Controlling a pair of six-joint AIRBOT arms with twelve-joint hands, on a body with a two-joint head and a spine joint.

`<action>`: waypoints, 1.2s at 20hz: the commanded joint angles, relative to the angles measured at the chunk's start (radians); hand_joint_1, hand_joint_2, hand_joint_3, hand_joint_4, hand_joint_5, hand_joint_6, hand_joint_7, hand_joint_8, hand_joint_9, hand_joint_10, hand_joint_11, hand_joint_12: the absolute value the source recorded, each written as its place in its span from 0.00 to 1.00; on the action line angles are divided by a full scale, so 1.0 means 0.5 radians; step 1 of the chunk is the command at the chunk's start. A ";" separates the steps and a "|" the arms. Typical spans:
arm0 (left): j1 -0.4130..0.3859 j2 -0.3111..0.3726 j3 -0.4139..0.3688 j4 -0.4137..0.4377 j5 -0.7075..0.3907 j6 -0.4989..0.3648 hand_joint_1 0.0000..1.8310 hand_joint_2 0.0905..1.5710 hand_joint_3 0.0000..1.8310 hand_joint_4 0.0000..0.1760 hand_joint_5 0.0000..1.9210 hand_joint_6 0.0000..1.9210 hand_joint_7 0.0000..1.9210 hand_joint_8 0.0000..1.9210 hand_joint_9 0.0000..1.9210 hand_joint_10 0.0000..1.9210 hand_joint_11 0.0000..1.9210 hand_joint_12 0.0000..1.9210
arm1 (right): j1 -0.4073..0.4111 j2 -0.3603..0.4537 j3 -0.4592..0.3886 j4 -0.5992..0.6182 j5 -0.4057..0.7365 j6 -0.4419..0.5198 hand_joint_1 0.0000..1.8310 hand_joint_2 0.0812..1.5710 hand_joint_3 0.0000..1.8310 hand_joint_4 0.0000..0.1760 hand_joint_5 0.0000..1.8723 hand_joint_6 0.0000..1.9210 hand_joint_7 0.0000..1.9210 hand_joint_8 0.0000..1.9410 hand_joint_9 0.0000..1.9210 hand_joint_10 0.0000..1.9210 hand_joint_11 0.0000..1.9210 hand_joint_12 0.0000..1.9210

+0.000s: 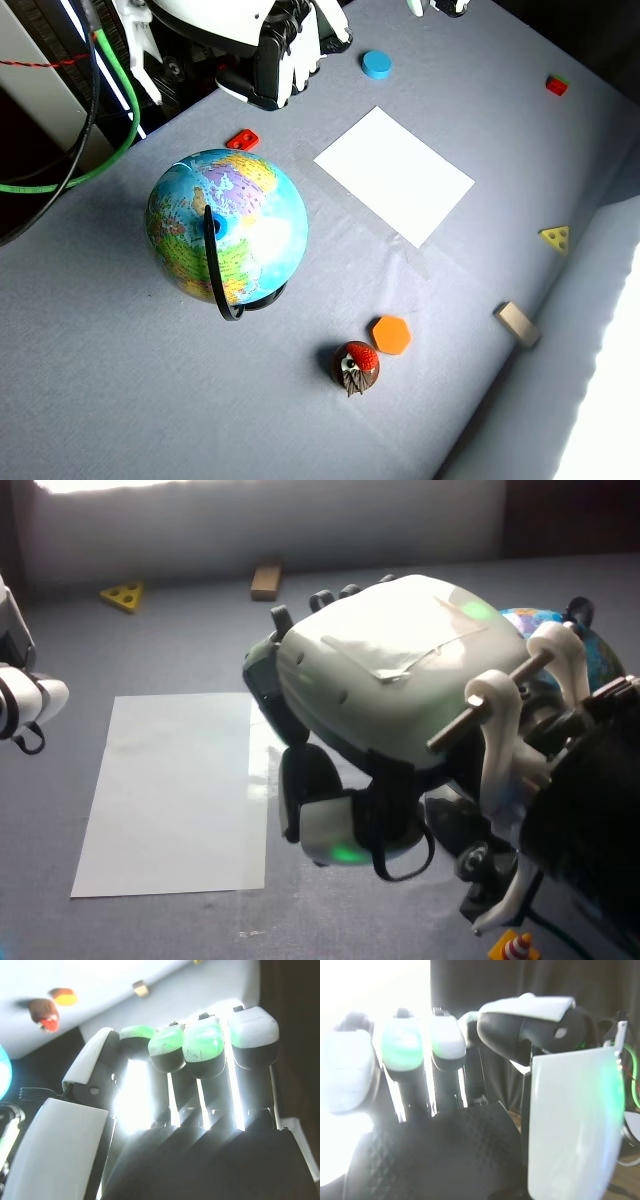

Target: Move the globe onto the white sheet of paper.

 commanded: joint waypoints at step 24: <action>0.820 0.093 -0.058 0.926 0.739 -0.837 0.00 0.77 0.00 0.13 0.02 0.00 0.02 0.00 0.04 0.00 0.00 0.13 | -0.041 0.008 -0.057 -0.299 -0.049 0.030 0.00 0.75 0.00 0.00 0.06 0.00 0.08 0.00 0.10 0.00 0.00 0.15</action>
